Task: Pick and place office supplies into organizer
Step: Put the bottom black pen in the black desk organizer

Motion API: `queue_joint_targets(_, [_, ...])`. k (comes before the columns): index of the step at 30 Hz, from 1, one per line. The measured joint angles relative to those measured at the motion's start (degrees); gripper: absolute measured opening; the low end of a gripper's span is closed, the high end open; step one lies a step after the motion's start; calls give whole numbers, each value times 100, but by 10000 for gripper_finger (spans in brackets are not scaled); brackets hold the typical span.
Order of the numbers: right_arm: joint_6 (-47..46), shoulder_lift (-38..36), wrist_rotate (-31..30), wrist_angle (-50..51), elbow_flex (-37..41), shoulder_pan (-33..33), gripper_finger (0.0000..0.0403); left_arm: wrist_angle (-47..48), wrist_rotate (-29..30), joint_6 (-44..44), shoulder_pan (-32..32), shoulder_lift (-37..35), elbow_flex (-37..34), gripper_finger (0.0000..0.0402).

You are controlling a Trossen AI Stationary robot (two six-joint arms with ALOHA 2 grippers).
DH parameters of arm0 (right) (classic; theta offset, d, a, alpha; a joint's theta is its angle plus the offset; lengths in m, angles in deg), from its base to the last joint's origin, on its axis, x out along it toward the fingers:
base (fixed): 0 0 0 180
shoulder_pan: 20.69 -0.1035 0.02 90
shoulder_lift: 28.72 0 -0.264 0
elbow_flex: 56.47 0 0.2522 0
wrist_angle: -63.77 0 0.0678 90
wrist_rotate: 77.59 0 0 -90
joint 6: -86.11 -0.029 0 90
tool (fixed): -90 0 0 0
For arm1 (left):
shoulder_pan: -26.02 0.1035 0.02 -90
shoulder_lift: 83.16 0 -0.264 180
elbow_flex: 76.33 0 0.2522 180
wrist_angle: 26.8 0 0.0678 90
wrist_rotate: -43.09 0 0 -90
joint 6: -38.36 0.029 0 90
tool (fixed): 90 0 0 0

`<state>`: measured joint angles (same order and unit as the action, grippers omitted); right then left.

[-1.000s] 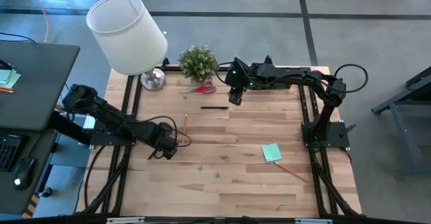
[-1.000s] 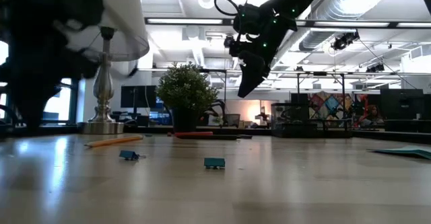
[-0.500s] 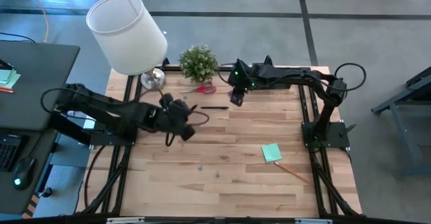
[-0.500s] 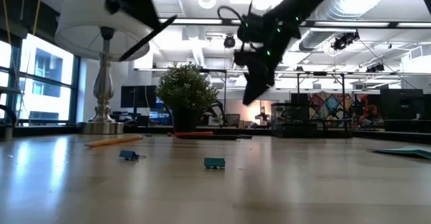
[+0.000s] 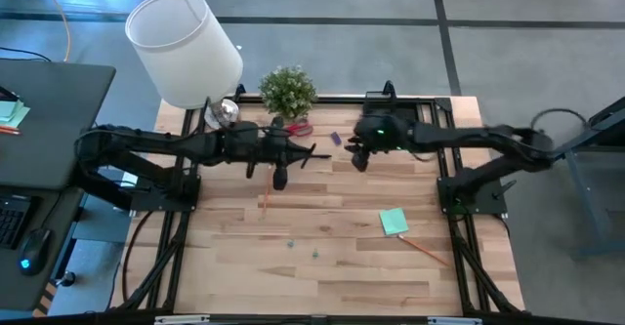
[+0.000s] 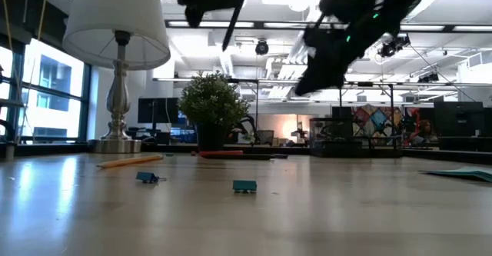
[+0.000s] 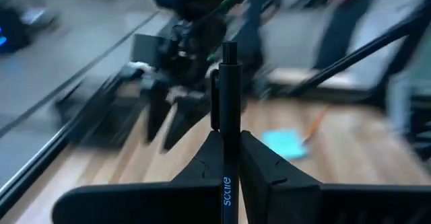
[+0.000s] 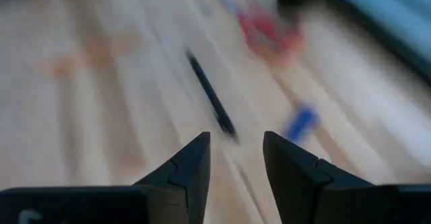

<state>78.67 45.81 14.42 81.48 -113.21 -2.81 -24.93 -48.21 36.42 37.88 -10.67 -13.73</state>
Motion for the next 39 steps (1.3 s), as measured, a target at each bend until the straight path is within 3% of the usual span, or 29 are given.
queue_joint_targets(5, [102, -1171, 526, -1480, 914, -510, 129, -1357, -862, 2, 171, 2, -490, 0])
queue_joint_targets(8, [87, -1566, 792, -2733, 1450, -800, 129, -2089, -1084, -117, 159, 88, -770, 0])
queue_joint_targets(10, [-9, -1603, 690, -3649, 1671, -983, 129, -2393, -1300, -303, 162, 120, -978, 0])
queue_joint_targets(13, [-88, -1551, 215, -4232, 1832, -1155, 129, -2928, -1357, -446, 118, 266, -1088, 0])
queue_joint_targets(17, [-113, -1234, -3, -4246, 1736, -1247, 129, -2842, -1325, -455, 38, 421, -1118, 0])
queue_joint_targets(26, [38, -106, 330, -4198, 906, -1271, 129, -3141, -1285, -390, 57, 508, -1110, 0])
queue_joint_targets(30, [75, 417, 842, -4163, 443, -1269, 129, -3063, -1324, -451, 43, 505, -1106, 0])
queue_joint_targets(39, [140, 1204, 1238, -3893, -263, -1278, 129, -2882, -1333, -436, 47, 501, -1110, 0])
